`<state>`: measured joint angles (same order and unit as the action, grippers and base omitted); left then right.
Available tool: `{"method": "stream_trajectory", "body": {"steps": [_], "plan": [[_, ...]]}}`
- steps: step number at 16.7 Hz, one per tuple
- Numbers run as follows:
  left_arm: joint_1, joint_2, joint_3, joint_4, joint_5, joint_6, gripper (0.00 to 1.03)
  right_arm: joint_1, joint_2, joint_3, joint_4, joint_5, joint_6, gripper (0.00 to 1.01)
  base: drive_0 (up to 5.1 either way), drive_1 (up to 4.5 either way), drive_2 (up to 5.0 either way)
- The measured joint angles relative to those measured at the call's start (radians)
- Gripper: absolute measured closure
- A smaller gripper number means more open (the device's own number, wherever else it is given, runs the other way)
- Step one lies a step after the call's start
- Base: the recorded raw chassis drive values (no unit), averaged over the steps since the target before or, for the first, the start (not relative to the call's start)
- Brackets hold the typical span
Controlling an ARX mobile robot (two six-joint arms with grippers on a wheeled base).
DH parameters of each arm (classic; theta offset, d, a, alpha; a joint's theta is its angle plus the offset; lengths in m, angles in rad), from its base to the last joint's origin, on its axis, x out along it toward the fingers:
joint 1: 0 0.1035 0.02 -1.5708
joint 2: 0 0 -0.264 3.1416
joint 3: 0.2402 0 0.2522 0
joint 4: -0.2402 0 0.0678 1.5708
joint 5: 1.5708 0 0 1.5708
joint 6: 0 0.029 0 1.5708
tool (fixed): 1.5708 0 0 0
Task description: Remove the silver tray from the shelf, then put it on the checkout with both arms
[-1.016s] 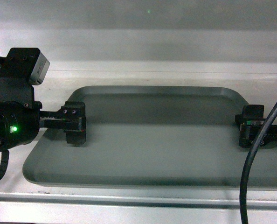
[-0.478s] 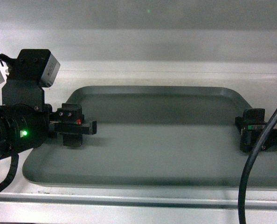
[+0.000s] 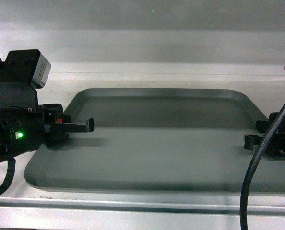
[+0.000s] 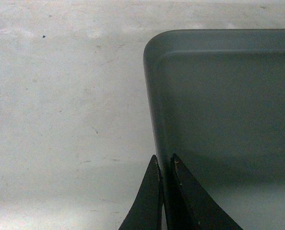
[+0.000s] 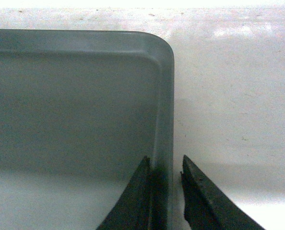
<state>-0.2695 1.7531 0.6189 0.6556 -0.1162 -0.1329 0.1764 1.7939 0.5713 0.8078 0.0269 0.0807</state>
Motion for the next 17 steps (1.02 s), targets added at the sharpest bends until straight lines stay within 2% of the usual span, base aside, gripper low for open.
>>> {"method": "stream_trajectory", "body": {"steps": [1, 2, 3, 4, 7, 9, 13, 17], "plan": [[0.000, 0.000, 0.000, -0.002, 0.001, -0.006, 0.99, 0.000, -0.005, 0.000, -0.005, 0.000, -0.003, 0.90, 0.0, 0.00, 0.0], [-0.002, -0.002, -0.002, -0.004, 0.007, -0.018, 0.99, 0.002, -0.011, 0.001, -0.009, 0.013, 0.029, 0.98, 0.0, 0.00, 0.0], [-0.006, -0.007, -0.002, -0.008, 0.007, -0.024, 0.99, 0.002, -0.011, 0.002, -0.010, 0.012, 0.051, 0.98, 0.0, 0.00, 0.0], [-0.006, -0.009, -0.003, -0.011, 0.008, -0.025, 0.99, 0.002, -0.015, 0.002, -0.015, 0.013, 0.056, 0.98, 0.0, 0.00, 0.0], [-0.011, -0.032, -0.005, -0.040, 0.003, -0.019, 0.99, 0.008, -0.037, 0.002, -0.035, 0.026, 0.057, 0.98, 0.0, 0.00, 0.0], [-0.013, -0.069, -0.010, -0.069, 0.000, -0.016, 0.99, 0.015, -0.070, 0.003, -0.046, 0.053, 0.051, 0.98, 0.0, 0.00, 0.0], [-0.013, -0.178, 0.003, -0.113, -0.003, -0.008, 0.99, 0.021, -0.166, 0.009, -0.076, 0.066, 0.052, 0.98, 0.0, 0.00, 0.0], [-0.015, -0.267, 0.050, -0.165, -0.005, 0.030, 1.00, 0.010, -0.249, 0.048, -0.158, 0.061, 0.057, 0.98, 0.0, 0.00, 0.0]]}}
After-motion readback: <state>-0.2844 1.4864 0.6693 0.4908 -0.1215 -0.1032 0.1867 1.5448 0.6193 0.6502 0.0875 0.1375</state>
